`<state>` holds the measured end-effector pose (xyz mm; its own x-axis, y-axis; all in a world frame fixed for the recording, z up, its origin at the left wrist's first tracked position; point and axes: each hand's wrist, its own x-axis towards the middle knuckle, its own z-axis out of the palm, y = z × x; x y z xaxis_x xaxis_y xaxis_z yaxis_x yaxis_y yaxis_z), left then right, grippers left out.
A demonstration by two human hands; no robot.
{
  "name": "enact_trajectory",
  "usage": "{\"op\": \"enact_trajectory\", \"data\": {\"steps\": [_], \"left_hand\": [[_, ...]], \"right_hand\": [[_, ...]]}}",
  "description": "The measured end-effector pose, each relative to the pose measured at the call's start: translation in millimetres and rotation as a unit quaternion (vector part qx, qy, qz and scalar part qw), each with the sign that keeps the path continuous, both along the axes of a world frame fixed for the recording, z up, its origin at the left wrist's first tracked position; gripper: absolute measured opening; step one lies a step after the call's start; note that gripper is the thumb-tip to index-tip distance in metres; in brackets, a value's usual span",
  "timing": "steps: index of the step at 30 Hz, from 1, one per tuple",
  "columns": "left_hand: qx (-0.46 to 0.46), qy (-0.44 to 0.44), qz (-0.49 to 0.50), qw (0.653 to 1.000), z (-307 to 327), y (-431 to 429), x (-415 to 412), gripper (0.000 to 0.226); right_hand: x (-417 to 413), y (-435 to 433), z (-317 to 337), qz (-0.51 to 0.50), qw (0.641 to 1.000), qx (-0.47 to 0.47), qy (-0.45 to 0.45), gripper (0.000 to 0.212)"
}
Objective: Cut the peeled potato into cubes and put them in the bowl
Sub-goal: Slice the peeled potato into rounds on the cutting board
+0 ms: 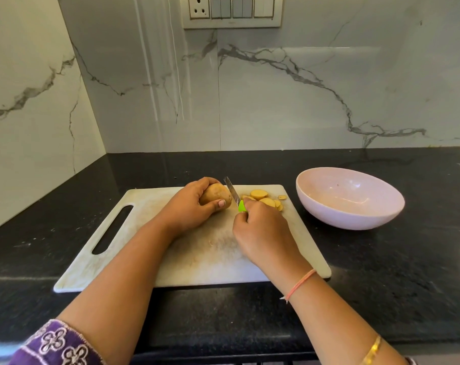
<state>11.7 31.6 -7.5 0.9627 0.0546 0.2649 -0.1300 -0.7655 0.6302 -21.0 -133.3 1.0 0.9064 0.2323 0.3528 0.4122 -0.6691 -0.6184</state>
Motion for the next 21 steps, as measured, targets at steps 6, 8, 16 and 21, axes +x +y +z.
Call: {"op": "enact_trajectory", "data": {"steps": [6,8,16,21], "left_hand": [[0.001,-0.010,0.005,1.000,-2.2,-0.7,3.4,0.041],[-0.008,-0.009,0.016,1.000,-1.6,-2.4,4.3,0.039],[-0.030,0.002,-0.002,1.000,0.3,1.1,1.6,0.038],[-0.040,0.006,0.011,0.999,-1.8,-6.5,2.1,0.037]], "right_hand": [[6.7,2.0,4.3,-0.010,0.999,-0.044,0.010,0.034],[4.8,-0.9,4.7,-0.008,0.998,-0.057,0.010,0.033],[-2.8,5.8,12.0,-0.002,0.994,-0.083,0.077,0.019],[4.1,9.0,12.0,0.005,0.990,-0.095,0.104,0.015]]}}
